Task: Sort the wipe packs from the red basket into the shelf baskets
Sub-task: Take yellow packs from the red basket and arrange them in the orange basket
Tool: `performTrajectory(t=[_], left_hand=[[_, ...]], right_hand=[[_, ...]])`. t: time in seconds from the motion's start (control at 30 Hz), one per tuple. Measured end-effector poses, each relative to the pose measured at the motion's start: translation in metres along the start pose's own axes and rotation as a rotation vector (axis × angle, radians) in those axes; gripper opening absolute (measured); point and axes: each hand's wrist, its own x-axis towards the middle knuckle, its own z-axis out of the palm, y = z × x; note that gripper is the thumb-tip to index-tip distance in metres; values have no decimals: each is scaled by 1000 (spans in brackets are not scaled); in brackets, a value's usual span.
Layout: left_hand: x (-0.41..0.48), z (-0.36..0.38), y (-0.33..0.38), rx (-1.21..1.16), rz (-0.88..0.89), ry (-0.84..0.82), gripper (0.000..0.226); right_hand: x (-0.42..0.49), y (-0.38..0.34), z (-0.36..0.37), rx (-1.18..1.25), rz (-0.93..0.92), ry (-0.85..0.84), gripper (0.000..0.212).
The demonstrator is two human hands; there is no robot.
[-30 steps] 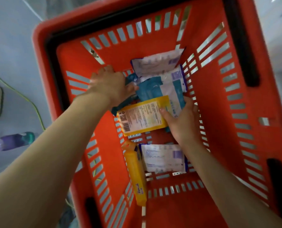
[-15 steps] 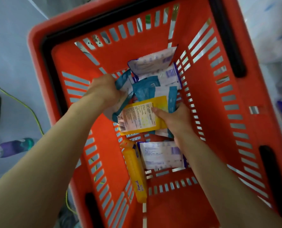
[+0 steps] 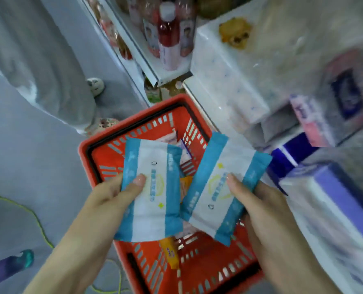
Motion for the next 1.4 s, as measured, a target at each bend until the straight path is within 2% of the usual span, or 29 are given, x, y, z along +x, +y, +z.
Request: performTrajectory(t=[0.1,0.27,0.5,0.63,0.8,0.93,1.07,1.23,1.4], left_hand=[[-51,24,42,-32,153,-12,25],[-146,75,88,-32,388,-116,28],[-278,165,72,-29,543,-207,26],[-361,224,18,26,520,-318,24],[-475,301,-67,131,450,-570,25],[-569,351,-128,169,432,-822,15],[-649,384,-173,224,425,-1004,25],[-715,420,-215,316,431,-1159,23],[-745,464,-243,385,450,-1207,21]], right_hand=[[-57,-53,-11,29,-139,-23,8],[-143,-112,-53,116,-328,48,10],[-294,-131,-181,315,-513,151,32],[-394,-93,-271,357,-597,322,36],[-520,-15,-377,478,-646,577,34],[-618,42,-440,646,-755,789,40],[-699,89,-484,769,-823,965,44],[-757,130,-524,900,-867,1133,34],[-774,153,-565,958,-836,1298,33]])
